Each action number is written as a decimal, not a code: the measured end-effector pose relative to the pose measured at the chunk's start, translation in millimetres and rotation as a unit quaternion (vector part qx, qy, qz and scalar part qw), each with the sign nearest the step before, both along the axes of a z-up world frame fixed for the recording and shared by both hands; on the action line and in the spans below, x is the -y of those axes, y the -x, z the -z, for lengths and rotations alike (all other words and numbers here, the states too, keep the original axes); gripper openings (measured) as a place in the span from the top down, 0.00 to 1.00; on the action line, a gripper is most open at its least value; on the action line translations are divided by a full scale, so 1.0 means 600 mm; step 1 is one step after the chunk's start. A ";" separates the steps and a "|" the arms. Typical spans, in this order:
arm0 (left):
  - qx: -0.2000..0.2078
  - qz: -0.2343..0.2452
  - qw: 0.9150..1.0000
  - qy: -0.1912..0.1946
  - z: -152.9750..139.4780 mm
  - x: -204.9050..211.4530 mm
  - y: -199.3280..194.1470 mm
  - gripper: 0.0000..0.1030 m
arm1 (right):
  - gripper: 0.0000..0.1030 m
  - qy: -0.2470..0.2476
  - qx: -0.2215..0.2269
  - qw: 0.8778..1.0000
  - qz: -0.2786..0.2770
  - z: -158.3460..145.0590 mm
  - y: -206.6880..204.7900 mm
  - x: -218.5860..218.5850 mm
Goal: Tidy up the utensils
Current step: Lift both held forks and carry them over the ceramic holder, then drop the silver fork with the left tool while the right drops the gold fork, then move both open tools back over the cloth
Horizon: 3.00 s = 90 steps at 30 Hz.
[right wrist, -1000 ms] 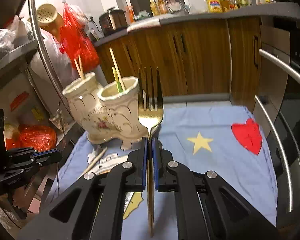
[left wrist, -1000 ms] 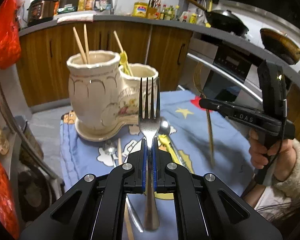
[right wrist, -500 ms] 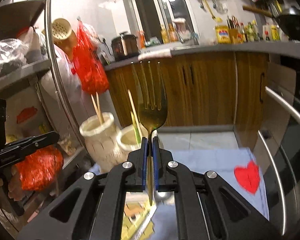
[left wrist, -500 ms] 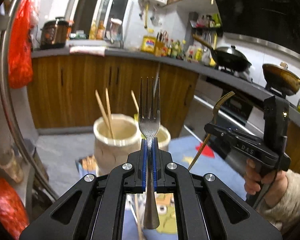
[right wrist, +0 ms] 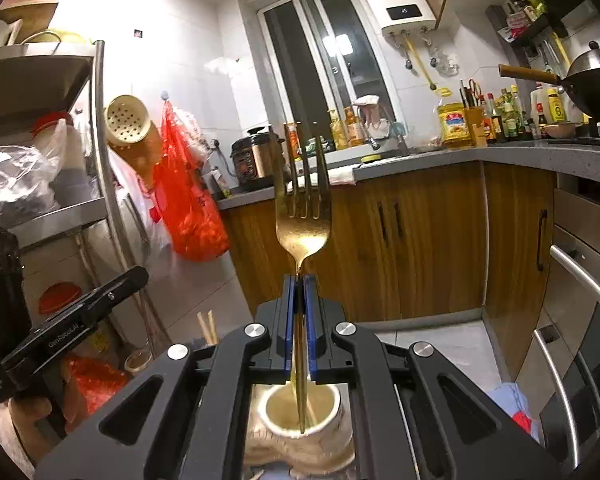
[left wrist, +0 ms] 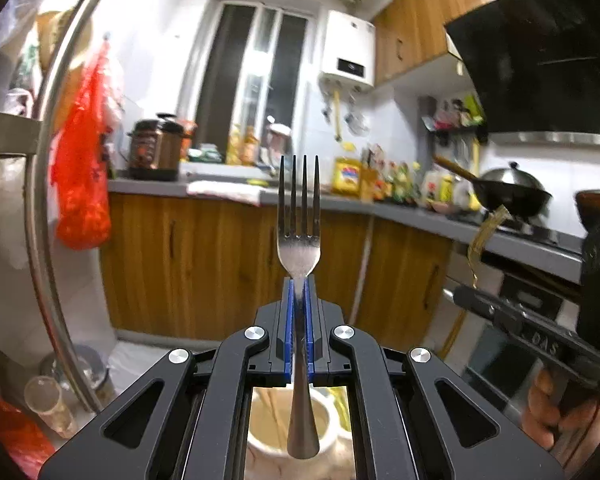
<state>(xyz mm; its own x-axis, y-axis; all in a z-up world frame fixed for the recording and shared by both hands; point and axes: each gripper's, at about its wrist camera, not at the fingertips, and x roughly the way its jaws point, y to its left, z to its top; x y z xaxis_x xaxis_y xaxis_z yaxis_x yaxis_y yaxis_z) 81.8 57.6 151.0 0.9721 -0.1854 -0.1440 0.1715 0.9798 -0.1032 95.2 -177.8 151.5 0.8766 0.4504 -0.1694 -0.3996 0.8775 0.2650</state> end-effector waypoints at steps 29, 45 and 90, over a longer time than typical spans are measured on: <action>-0.113 0.013 0.993 -0.042 0.138 0.003 -0.056 0.94 | 0.95 0.032 -0.114 0.993 -0.027 0.140 -0.084 -0.040; -0.119 0.029 0.991 -0.056 0.144 0.023 -0.061 0.94 | 0.93 0.028 -0.128 0.991 -0.010 0.145 -0.096 -0.038; -0.277 -0.008 0.955 -0.102 0.265 0.015 0.084 0.12 | 0.22 0.102 -0.287 0.952 0.011 0.272 0.049 0.010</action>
